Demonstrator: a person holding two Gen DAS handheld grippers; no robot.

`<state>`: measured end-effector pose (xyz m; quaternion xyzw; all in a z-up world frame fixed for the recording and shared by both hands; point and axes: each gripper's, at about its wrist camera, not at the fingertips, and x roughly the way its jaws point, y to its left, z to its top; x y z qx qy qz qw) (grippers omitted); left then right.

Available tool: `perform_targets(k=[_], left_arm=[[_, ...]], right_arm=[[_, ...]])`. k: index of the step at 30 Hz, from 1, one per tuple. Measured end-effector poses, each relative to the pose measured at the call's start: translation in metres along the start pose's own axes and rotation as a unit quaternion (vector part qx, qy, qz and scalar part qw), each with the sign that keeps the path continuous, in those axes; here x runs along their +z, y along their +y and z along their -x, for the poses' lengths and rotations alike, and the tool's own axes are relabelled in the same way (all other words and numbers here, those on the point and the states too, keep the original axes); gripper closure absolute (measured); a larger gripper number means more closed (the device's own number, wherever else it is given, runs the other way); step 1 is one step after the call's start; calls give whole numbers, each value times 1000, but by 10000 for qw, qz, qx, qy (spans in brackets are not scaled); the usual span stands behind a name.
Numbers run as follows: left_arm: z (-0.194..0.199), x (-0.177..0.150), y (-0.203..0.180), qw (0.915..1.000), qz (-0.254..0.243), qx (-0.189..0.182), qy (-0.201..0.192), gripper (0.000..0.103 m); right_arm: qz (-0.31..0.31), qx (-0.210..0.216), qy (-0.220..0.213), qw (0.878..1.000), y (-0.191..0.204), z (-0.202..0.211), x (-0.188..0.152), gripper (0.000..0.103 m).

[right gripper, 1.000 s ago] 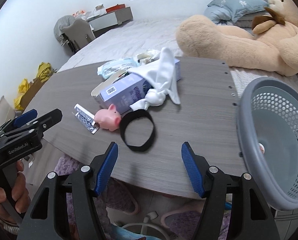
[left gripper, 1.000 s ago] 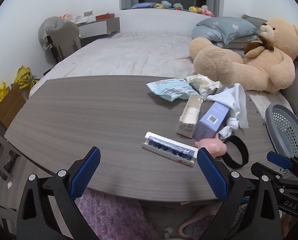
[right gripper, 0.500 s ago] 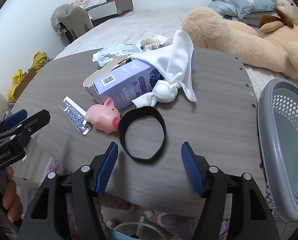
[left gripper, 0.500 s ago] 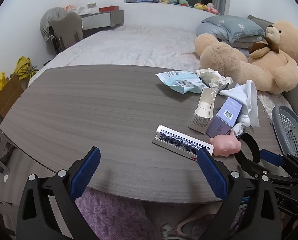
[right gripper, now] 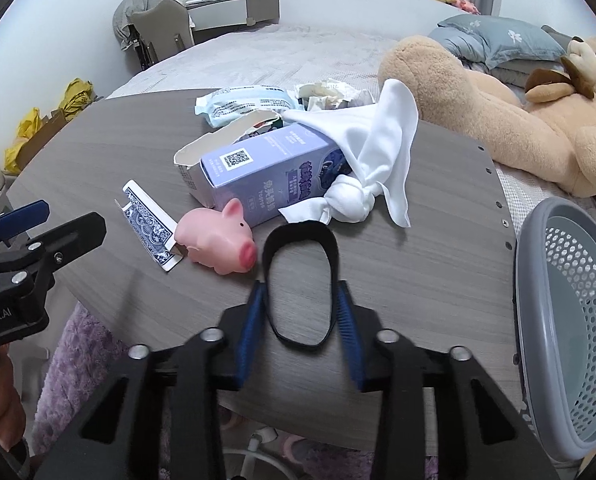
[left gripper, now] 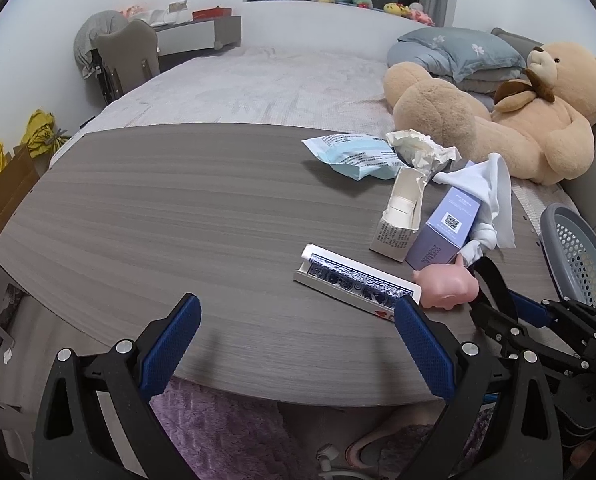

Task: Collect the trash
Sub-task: 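Grasp the black elastic band with the right tool while the left tool grasps the pink pig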

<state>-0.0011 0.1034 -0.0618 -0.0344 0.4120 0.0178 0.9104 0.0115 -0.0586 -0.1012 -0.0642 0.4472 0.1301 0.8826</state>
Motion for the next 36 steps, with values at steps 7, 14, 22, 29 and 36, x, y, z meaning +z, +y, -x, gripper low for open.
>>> perform_targets(k=[7,14,22,29,36], left_arm=[[4,-3,-17,9998,-145,-161,8,7],[2,-3,-42,9992,-297,-284,-5,7],[-2,1,-77,9978,-593,-248,-158,8],[-15,4,-99,9964,-807,-258,-83,20],[-31,1,-114,9947,-972,-278,183,47]], right_arm=[[-326,138,-162,9992,-15,15,-4,93],[-664,91,-286,9973,-38,33,-19,93],[-965,138,-277,9949,-60,41,-36,93],[-1119,238,-309,9930,-70,43,-40,93],[-1229,294,-374,9913,-80,46,-43,93]])
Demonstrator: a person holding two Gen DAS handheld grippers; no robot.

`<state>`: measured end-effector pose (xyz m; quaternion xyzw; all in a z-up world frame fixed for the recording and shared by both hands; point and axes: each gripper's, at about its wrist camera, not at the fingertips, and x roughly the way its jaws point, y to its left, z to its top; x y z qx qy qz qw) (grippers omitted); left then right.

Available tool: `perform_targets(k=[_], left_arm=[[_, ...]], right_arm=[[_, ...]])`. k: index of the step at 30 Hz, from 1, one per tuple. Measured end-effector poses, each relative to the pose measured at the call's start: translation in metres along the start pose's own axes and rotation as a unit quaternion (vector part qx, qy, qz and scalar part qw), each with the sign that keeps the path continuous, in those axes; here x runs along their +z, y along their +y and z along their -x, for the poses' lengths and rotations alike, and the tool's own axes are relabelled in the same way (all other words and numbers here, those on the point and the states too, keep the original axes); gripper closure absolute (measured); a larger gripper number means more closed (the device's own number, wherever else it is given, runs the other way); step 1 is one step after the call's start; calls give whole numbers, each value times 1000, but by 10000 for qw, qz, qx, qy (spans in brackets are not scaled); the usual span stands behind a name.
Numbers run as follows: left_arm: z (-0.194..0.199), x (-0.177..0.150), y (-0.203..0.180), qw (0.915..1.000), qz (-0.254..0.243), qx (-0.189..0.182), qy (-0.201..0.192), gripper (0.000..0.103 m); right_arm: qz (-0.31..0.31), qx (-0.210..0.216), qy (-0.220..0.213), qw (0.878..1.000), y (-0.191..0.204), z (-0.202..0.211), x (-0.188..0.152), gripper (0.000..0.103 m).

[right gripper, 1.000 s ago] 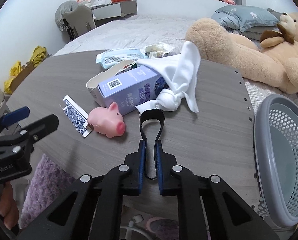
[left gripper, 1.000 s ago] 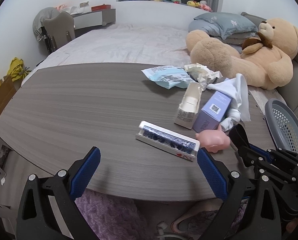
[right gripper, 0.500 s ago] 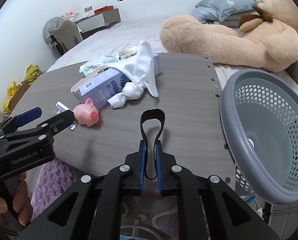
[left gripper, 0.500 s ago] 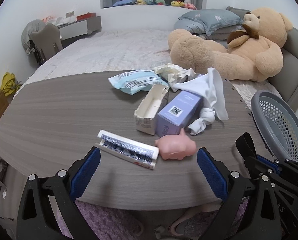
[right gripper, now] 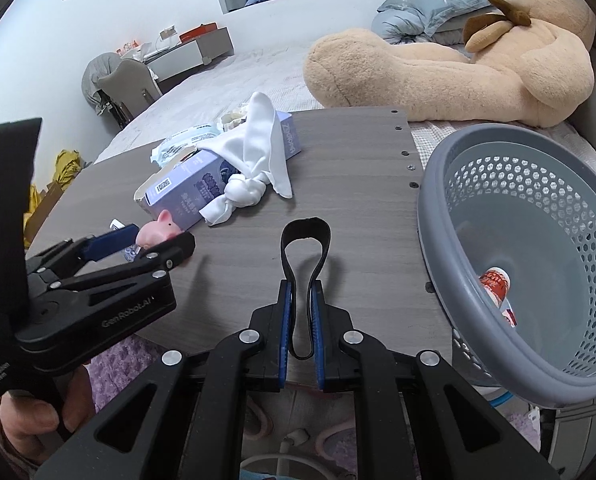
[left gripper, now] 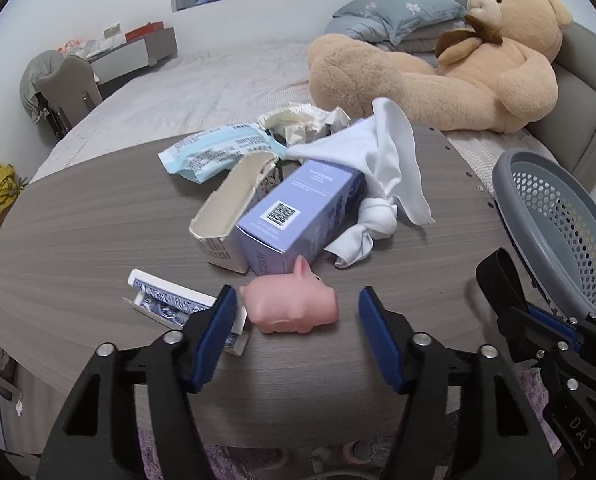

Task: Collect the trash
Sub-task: 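Grasp the black elastic band with the right tool while the left tool grasps the pink pig, then carry band and pig over the grey basket and open both tools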

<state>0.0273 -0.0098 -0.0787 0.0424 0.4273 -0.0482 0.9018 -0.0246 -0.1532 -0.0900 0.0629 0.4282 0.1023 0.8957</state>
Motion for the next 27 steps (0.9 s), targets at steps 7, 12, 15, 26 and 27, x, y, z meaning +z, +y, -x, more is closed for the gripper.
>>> perform_targets(k=[7,12,15,26,27], left_arm=[[3,-3,-1,10000,-66,-24,0,56],[16,-3,4,9999,-11,-94,-94,56],[26,-1,10,9996,101,-235,-123,56],[65,12,16,9979,163,-237,-585,56],[67,12,14,9977,142,-256,-606,56]], right_arm=[[-90,38,22,9999,-5,-1,-1,93],[-90,42,-25,9999,-8,2,-1,93],[-102,42,-62,9999,-8,5,-1,93],[-121,52,-296,9995,-9,26,-3,93],[-137,49,-334,9993,-11,30,-3,93]])
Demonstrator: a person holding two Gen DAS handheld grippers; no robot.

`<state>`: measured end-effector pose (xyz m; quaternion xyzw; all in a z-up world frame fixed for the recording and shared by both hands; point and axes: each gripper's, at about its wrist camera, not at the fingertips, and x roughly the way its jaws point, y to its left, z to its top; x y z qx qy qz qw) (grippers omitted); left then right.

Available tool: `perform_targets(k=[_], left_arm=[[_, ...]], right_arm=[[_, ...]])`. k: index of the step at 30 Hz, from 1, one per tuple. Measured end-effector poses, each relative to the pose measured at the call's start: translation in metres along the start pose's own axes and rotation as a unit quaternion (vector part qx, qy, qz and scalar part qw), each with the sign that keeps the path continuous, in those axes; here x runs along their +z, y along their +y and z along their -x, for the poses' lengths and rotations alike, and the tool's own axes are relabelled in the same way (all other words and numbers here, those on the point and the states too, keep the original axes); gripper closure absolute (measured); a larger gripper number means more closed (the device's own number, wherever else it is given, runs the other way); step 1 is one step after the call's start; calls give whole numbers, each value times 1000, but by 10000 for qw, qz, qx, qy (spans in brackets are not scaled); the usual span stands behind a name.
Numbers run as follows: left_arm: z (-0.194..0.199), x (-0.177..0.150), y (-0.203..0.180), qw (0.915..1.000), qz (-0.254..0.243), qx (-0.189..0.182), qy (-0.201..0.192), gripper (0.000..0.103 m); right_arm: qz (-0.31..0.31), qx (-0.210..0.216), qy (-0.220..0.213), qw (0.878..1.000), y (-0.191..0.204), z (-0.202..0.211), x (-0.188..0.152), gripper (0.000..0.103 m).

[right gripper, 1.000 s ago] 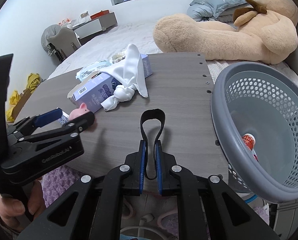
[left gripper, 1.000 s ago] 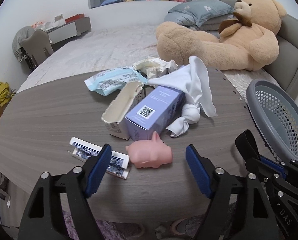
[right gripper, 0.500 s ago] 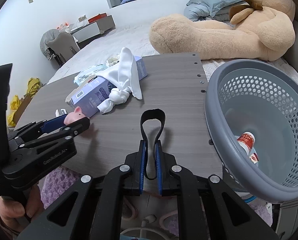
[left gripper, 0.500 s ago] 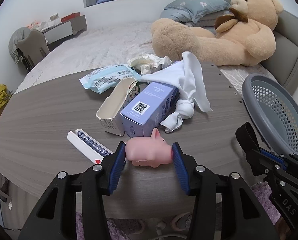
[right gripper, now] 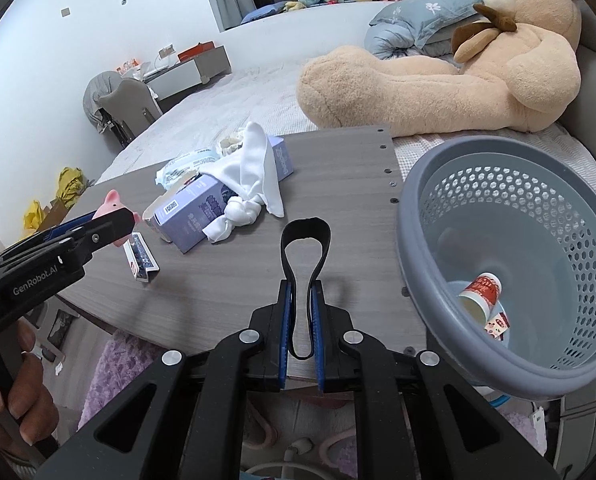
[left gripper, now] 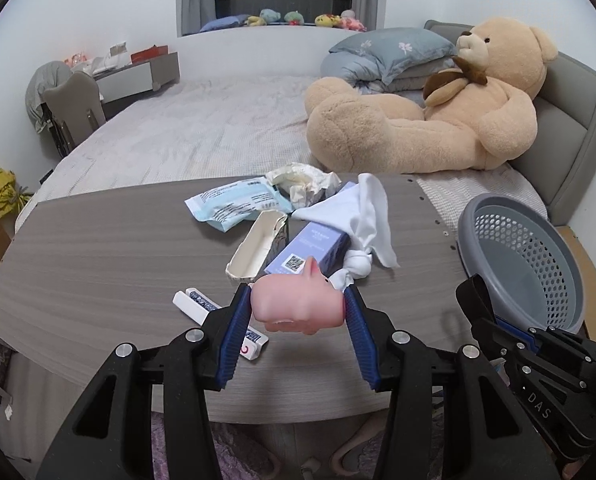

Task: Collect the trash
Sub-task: 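Carry band and pig over the grey basket and open both tools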

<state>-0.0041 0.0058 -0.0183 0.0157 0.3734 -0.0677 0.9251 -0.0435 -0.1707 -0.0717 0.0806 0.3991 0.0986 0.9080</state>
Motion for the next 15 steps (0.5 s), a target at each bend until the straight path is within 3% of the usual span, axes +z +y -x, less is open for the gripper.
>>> perform_targets(k=[7,15], left_arm=[[0,5,-39,9988,-369,-311,-26,56],[-18,16,-108,9918,-945,-861,62,56]], right_arm=[[-301,-171,-190,9992,-31,20,0,93],[-800,-676,-358,9939,-92,46,0,93]])
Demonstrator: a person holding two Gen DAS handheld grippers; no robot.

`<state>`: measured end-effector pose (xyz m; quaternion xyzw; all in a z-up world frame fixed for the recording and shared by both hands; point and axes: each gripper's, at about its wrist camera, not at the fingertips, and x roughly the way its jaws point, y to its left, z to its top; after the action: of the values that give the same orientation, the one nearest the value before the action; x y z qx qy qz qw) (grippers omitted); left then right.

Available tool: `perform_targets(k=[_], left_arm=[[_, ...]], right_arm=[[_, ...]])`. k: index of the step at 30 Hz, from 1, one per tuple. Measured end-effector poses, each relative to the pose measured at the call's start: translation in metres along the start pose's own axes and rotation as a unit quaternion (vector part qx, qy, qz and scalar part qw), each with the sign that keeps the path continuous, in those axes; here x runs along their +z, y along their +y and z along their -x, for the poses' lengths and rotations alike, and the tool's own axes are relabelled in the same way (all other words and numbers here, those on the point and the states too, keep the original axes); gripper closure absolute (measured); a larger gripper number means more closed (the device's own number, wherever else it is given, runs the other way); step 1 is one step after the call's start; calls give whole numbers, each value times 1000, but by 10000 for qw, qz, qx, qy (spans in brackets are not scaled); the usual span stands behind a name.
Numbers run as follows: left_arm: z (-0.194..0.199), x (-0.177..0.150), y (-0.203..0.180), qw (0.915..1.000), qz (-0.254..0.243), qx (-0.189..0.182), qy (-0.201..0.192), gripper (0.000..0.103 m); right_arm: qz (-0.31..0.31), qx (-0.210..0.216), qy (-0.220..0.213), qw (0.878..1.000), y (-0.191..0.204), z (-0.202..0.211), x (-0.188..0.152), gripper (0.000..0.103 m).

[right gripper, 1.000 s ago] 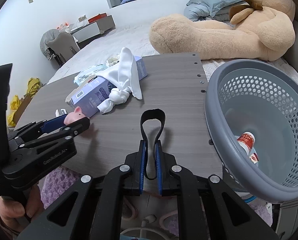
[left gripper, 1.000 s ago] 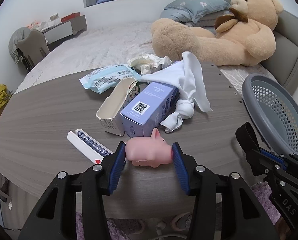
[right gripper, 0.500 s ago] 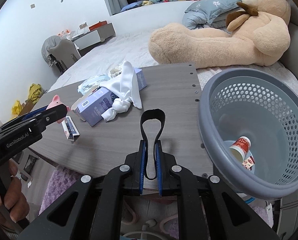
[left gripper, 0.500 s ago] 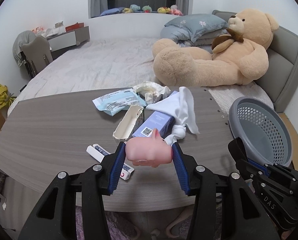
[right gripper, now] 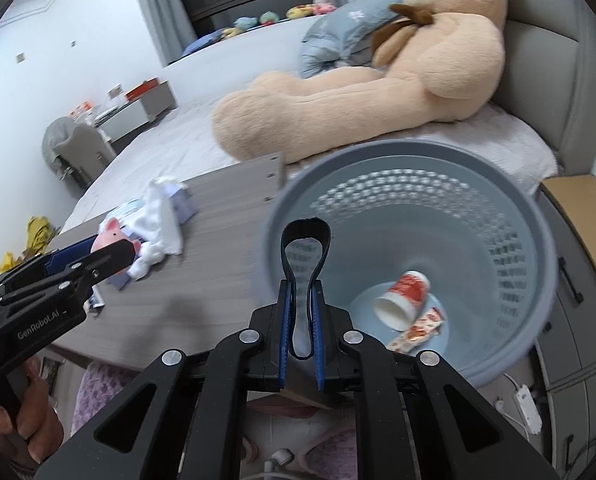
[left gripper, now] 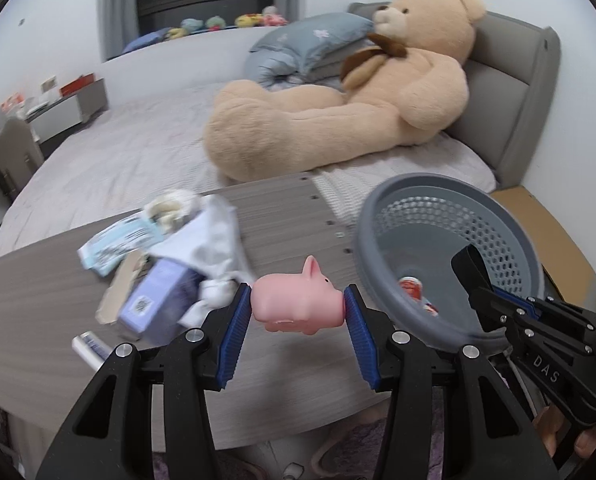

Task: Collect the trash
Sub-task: 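Carry band and pig over the grey basket and open both tools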

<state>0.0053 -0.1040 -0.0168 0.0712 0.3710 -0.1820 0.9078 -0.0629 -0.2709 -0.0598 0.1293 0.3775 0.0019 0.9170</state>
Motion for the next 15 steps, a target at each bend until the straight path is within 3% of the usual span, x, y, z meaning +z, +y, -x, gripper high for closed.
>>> perform_targets(k=[7,15], left_arm=[[-29,20,-53,9981,-405,-460,111,56],[-60,34,-95,9952,-636,-679,315,55]], right_arm=[[-506,-433,44,9978,-61,9,5,93],[-636,-434,146,9969,-90,-3,14,93]])
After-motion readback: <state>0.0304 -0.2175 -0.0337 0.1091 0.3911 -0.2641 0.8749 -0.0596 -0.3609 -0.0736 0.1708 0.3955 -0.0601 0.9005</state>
